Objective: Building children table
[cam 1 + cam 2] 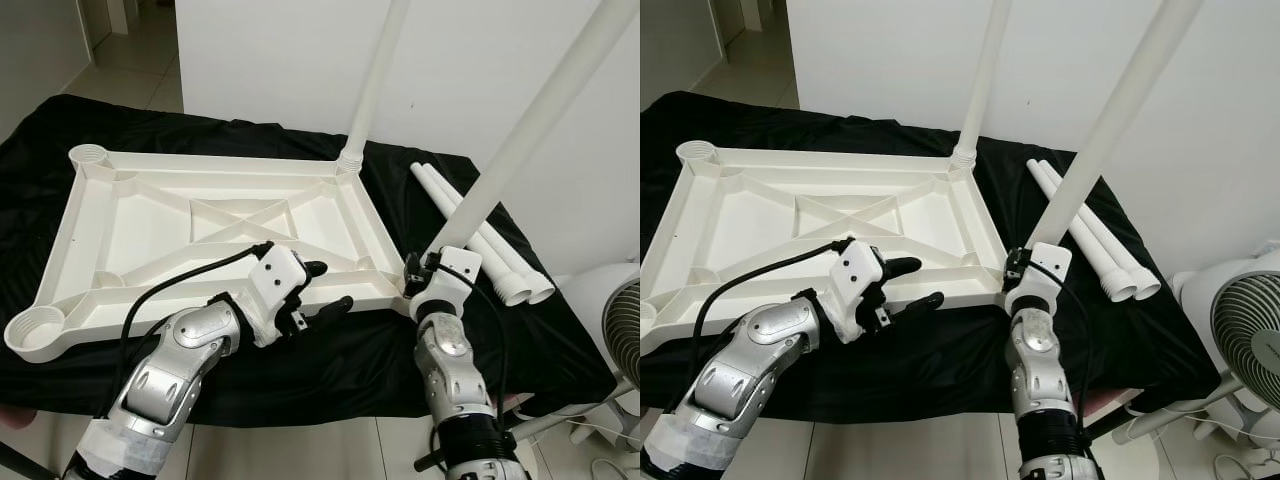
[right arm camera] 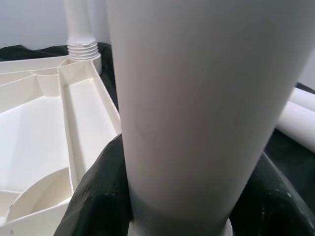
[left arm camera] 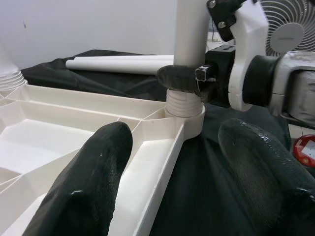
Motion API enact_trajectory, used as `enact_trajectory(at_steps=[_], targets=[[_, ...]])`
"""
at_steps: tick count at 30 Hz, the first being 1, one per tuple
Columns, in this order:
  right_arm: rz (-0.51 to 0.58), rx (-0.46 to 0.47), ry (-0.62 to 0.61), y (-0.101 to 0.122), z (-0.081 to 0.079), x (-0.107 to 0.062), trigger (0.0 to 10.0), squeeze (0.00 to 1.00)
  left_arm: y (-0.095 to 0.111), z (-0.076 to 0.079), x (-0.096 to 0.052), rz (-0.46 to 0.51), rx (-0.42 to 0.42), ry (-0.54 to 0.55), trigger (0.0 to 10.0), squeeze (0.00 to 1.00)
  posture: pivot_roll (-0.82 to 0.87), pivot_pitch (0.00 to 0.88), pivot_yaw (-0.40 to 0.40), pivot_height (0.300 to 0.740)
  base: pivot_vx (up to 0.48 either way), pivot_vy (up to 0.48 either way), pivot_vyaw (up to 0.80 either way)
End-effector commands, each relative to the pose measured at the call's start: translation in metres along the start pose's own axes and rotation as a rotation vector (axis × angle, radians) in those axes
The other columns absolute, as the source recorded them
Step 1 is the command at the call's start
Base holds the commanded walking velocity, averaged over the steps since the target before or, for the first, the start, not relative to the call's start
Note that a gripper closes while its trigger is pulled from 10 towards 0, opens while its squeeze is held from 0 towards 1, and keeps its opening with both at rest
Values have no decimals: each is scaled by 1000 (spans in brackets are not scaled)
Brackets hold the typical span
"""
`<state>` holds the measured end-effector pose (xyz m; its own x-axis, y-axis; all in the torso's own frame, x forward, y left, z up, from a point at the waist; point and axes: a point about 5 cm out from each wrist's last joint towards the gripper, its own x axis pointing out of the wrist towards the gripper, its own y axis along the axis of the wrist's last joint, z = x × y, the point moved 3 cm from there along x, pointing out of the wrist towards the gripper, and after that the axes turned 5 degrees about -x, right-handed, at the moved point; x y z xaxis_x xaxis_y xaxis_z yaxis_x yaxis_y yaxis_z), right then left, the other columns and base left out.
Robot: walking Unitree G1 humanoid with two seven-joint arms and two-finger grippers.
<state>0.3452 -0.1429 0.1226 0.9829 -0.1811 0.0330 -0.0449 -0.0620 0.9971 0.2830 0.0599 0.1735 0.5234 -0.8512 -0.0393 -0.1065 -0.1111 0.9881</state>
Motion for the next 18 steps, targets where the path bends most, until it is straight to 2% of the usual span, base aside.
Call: enact_trajectory(at_steps=[1, 5, 7, 10, 12, 18], targets=[[-81, 10, 47, -18, -11, -7, 10000, 0, -1, 6, 2, -2, -14, -13, 10000, 0, 103, 25, -177, 740, 0, 0, 0], [-94, 17, 16, -18, -5, -9, 10000, 0, -2, 6, 2, -5, -12, -16, 10000, 0, 102, 18, -177, 740, 0, 0, 0], [-111, 56, -18, -19, 2, -8, 10000, 0, -1, 5, 3, -4, -8, -16, 10000, 0, 102, 14, -175, 740, 0, 0, 0], [-110, 55, -24, -18, 4, -8, 10000, 0, -1, 4, 3, -4, -8, -16, 10000, 0, 102, 14, -175, 740, 0, 0, 0], [-167, 117, -74, -24, 11, -4, 10000, 0, -1, 5, 3, -6, -5, -24, 10000, 0, 98, 12, -168, 740, 0, 0, 0], [-171, 125, -104, -23, 15, -1, 10000, 0, -1, 6, 3, -5, -7, -27, 10000, 0, 98, 13, -167, 740, 0, 0, 0]])
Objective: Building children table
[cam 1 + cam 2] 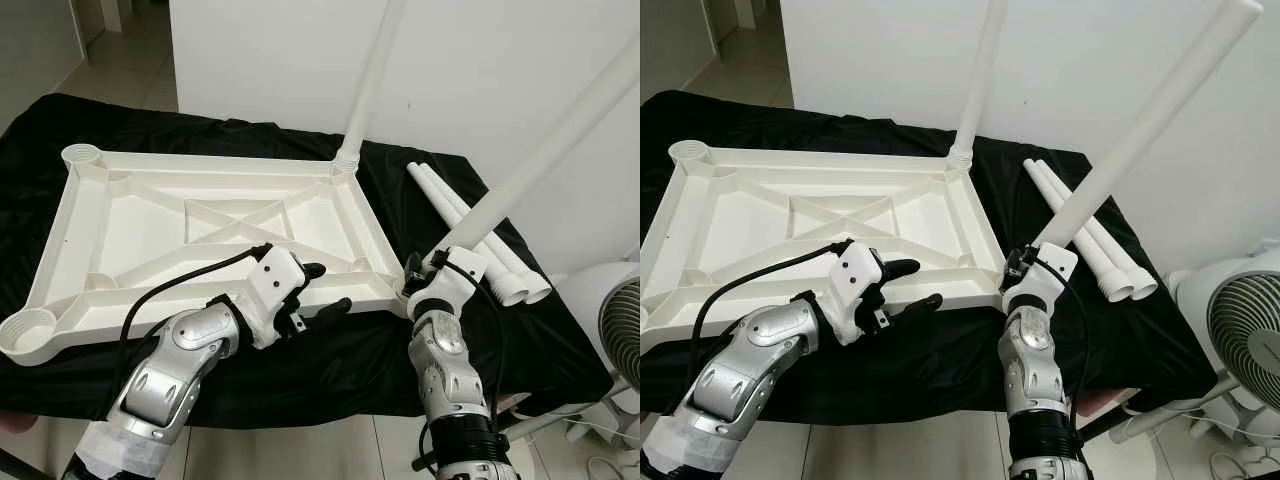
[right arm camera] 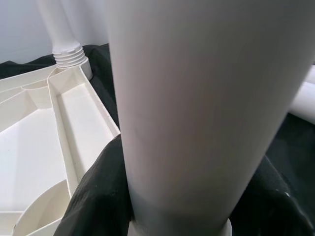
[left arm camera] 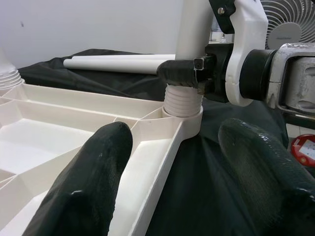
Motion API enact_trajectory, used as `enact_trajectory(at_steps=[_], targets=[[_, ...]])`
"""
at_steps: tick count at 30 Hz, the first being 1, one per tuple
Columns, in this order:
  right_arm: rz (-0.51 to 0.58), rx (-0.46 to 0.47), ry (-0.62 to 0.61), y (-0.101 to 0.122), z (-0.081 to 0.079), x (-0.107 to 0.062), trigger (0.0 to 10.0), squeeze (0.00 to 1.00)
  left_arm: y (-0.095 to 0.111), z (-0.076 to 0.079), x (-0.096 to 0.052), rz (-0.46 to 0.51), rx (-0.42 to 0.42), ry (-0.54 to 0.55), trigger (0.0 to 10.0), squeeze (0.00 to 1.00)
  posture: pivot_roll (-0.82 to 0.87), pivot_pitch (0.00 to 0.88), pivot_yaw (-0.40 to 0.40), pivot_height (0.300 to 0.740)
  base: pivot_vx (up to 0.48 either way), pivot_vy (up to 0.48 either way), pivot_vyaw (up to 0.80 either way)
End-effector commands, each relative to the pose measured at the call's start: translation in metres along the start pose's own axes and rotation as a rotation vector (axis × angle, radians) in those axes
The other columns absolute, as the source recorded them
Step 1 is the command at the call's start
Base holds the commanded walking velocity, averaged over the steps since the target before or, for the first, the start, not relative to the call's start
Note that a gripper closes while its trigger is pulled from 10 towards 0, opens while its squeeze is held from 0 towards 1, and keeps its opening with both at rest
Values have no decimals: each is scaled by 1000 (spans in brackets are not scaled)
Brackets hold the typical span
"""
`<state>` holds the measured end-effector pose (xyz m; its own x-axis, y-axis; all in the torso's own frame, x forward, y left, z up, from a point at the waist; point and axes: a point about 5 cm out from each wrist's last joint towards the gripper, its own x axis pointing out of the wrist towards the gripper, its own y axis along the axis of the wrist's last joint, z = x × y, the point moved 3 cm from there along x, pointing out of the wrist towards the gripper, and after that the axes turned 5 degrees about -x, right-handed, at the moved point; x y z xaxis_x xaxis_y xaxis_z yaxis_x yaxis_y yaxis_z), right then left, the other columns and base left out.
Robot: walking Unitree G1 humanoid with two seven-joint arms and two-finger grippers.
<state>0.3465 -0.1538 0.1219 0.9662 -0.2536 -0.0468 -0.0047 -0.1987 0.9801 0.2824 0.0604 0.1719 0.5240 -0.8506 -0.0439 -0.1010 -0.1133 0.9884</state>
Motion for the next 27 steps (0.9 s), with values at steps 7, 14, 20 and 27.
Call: enact_trajectory(at_steps=[7, 14, 20, 27], targets=[[-81, -54, 1, -20, 2, -5, 10000, 0, 1, 5, 3, -4, -2, -25, 10000, 0, 101, 19, -169, 740, 0, 0, 0], [-65, -51, 28, -15, -1, -2, 10000, 0, 0, 5, 3, -4, -9, -21, 10000, 0, 101, 23, -171, 740, 0, 0, 0], [49, -105, 180, 6, -5, 4, 10000, 1000, 1, 6, 2, -1, -12, -15, 10000, 0, 105, 29, -175, 740, 0, 0, 0], [122, -195, 386, 21, -4, 8, 10000, 0, 1, 6, 3, 0, -15, -13, 10000, 0, 97, 32, -173, 740, 0, 0, 0]])
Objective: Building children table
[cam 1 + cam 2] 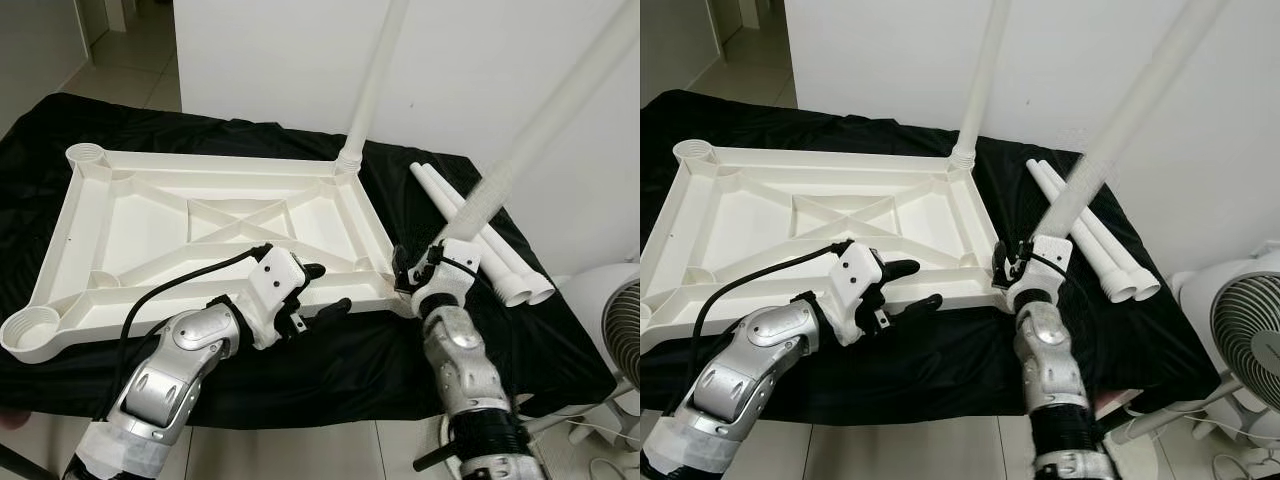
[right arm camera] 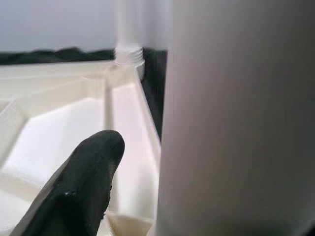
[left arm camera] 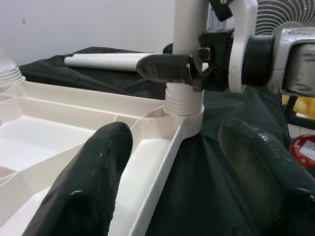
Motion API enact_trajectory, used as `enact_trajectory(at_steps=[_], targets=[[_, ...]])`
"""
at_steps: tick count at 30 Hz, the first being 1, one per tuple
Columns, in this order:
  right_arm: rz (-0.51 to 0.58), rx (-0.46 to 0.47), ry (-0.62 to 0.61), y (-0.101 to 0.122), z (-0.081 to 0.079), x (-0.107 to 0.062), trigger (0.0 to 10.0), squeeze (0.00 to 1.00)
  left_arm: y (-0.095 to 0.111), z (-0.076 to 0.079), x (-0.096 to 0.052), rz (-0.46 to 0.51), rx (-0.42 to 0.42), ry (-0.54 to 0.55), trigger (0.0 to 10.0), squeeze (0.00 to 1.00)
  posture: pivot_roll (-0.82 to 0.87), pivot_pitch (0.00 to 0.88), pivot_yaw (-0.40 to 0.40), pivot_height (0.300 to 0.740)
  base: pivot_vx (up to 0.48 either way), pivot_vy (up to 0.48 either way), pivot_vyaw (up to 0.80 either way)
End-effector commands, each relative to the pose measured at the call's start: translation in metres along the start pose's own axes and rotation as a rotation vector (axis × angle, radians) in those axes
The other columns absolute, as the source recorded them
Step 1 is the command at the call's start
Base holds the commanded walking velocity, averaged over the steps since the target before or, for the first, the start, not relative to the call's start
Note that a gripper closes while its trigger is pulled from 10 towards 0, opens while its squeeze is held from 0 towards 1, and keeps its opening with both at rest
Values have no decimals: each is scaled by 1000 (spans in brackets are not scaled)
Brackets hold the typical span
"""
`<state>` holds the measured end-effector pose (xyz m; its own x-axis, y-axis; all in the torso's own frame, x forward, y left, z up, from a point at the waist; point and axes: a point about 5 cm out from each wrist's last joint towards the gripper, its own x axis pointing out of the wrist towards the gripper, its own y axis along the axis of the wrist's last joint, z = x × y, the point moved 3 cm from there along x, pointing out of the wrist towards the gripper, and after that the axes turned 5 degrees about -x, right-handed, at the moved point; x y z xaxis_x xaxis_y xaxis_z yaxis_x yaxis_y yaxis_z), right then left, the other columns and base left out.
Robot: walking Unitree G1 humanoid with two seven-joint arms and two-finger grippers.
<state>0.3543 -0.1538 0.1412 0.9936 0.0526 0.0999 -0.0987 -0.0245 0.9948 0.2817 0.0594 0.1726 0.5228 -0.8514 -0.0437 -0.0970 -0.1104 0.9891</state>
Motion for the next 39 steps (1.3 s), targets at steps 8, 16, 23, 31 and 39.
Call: enact_trajectory(at_steps=[8, 16, 23, 31, 39], targets=[[-64, -147, 348, 2, 33, 10, 0, 0, 3, 2, 3, 10, -7, -2, 10000, 0, 101, 41, -176, 740, 0, 0, 0], [-127, -159, 361, -11, 43, 7, 0, 0, 4, -1, 1, 13, -9, 20, 10000, 0, 109, 45, -183, 740, 0, 0, 0], [-177, -101, 295, -26, 35, 4, 10000, 0, 3, 0, -1, 12, -18, 28, 10000, 0, 107, 52, -182, 740, 0, 0, 0], [-250, -66, 30, -32, 38, 7, 10000, 0, 3, 1, 1, 13, -25, 18, 10000, 0, 98, 45, -188, 740, 0, 0, 0], [-239, 55, -250, -24, 6, -11, 10000, 0, 2, 7, 6, 15, -38, -9, 10000, 0, 92, 34, -192, 740, 0, 0, 0]])
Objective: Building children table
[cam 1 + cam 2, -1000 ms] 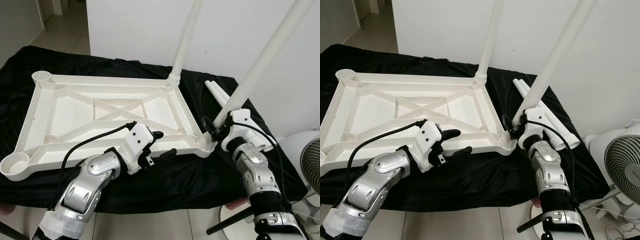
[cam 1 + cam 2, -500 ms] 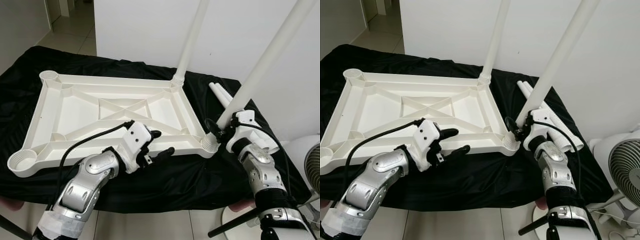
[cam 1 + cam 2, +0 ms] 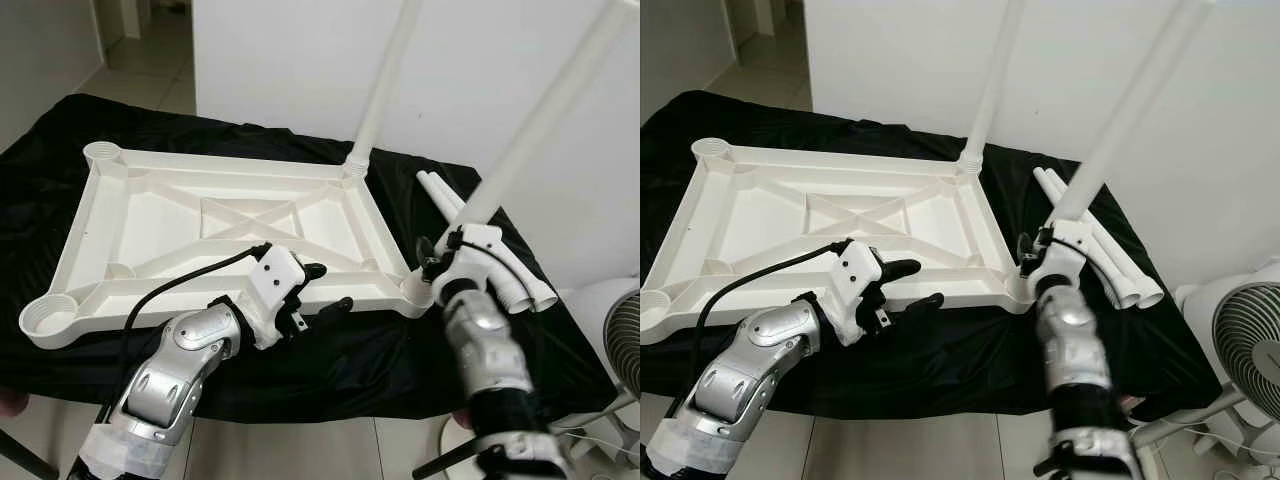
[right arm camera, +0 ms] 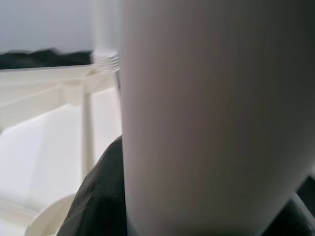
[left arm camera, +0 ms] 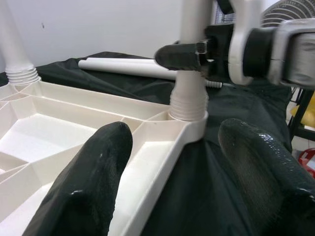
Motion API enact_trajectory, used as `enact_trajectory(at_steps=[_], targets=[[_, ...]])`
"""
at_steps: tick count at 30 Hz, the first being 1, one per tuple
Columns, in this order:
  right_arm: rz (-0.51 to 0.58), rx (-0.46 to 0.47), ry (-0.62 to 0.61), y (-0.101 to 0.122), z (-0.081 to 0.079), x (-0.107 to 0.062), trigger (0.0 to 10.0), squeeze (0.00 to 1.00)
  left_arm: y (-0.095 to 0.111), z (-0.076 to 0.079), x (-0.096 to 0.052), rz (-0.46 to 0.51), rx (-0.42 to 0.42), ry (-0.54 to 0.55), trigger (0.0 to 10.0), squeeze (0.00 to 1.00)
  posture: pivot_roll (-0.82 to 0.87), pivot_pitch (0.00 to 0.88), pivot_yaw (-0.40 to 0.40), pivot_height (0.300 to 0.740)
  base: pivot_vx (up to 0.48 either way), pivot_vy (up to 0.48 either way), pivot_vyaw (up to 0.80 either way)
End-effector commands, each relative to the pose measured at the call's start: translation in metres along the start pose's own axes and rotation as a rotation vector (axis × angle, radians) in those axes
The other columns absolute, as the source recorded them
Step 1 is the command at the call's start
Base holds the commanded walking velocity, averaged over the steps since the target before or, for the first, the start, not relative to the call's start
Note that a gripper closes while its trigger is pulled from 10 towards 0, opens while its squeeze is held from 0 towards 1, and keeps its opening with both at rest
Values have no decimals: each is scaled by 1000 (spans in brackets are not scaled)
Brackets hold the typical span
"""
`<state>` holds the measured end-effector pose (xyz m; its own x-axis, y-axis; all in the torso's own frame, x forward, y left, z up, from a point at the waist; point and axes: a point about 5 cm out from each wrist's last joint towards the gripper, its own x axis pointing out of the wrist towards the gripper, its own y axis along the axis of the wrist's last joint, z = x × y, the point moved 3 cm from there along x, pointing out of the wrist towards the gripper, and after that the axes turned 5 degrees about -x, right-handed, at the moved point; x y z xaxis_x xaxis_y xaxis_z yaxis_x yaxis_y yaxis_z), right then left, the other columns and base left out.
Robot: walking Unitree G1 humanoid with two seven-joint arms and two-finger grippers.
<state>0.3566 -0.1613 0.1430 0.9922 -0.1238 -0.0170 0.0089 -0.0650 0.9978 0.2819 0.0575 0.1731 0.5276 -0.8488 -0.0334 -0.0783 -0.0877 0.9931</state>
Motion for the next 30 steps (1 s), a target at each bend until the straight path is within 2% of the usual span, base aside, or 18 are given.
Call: enact_trajectory(at_steps=[1, 3, 5, 15, 16, 17, 18, 26, 27, 28, 30], targets=[[-130, 10, -70, -27, 1, -10, 10000, 0, 1, 6, 4, 5, -10, -15, 10000, 0, 92, 34, -192, 740, 0, 0, 0], [-140, 29, -83, -29, 0, -12, 10000, 0, 1, 7, 4, 6, -10, -17, 10000, 0, 92, 34, -192, 740, 0, 0, 0], [-117, 10, -40, -28, -15, -21, 10000, 0, 1, 6, 5, 10, -15, -15, 10000, 0, 90, 27, -192, 740, 0, 0, 0], [-81, -28, -10, -19, -14, -19, 10000, 0, 2, 6, 7, 12, -11, -22, 10000, 0, 83, 17, -195, 740, 0, 0, 0], [-79, -40, -1, -18, -14, -20, 10000, 847, 2, 6, 7, 12, -12, -20, 10000, 0, 84, 17, -195, 740, 0, 0, 0], [-79, -40, -1, -18, -14, -20, 10000, 847, 2, 6, 7, 12, -12, -20, 10000, 0, 84, 17, -195, 740, 0, 0, 0], [-70, -41, 15, -17, -11, -21, 10000, 1000, 2, 6, 7, 11, -13, -19, 10000, 0, 83, 18, -195, 740, 0, 0, 0], [11, -21, 153, -8, -6, -18, 10000, 1000, 2, 7, 8, 12, -12, -18, 10000, 0, 83, 22, -195, 740, 0, 0, 0], [39, -38, 215, -4, -4, -16, 10000, 0, 2, 7, 8, 13, -16, -16, 10000, 0, 85, 22, -195, 740, 0, 0, 0], [39, -38, 215, -4, -4, -16, 10000, 0, 2, 7, 8, 13, -16, -16, 10000, 0, 85, 22, -195, 740, 0, 0, 0], [52, -72, 312, -1, 3, -12, 10000, 0, 0, 10, 10, 12, -35, -16, 10000, 0, 86, 24, -198, 740, 0, 0, 0]])
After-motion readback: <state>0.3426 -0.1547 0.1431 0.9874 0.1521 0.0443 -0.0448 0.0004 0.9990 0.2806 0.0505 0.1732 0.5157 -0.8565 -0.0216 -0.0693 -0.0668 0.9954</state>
